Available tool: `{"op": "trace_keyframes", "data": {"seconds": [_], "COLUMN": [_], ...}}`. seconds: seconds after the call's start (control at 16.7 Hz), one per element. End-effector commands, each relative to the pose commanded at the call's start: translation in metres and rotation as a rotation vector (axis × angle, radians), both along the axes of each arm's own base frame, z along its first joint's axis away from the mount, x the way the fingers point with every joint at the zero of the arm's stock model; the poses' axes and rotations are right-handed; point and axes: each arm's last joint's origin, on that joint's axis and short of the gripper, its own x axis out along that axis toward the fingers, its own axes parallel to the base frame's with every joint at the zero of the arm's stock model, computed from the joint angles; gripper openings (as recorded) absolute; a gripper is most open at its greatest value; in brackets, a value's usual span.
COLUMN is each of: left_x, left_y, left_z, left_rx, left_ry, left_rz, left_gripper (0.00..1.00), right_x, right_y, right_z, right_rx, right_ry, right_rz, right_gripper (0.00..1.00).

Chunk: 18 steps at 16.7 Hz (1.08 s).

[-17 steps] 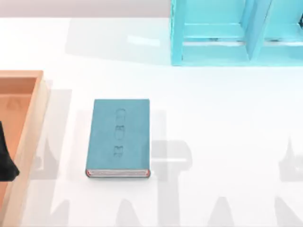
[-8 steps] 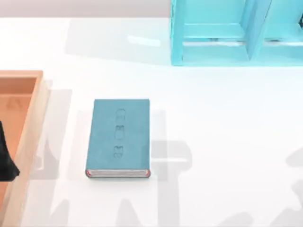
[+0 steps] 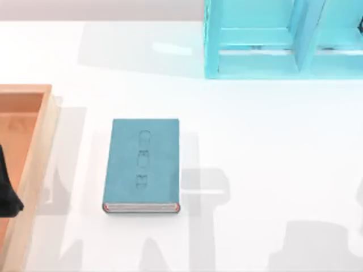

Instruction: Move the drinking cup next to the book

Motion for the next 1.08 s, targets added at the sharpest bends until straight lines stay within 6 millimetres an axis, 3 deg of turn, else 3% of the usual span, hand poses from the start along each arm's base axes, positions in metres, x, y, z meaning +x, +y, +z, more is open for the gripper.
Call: {"op": "trace_keyframes", "data": {"seconds": [0.24,0.54,0.78,1.08], "left_x": [0.000,0.000,0.000,0.000], "left_y": [0.000,0.000,0.000,0.000], "left_z": [0.000,0.000,0.000,0.000], "left_rx": [0.000,0.000,0.000,0.000], "left_ry": [0.000,0.000,0.000,0.000], "left_rz": [0.000,0.000,0.000,0.000], "left_gripper": [1.00,1.00,1.00,1.00], "right_x": [0.046,0.090,0.102,0.103], "right_y": [-0.037,-0.085,-0.105,-0.104], "right_z": [0.010,0.043,0.065,0.068], "right_rx": [0.068,0.025,-0.051,-0.057], "right_ry": [0.129,0.046,-0.029,-0.037], "right_rz": [0.223,0.444,0.530,0.538], "right_gripper": [1.00,1.00,1.00,1.00]}}
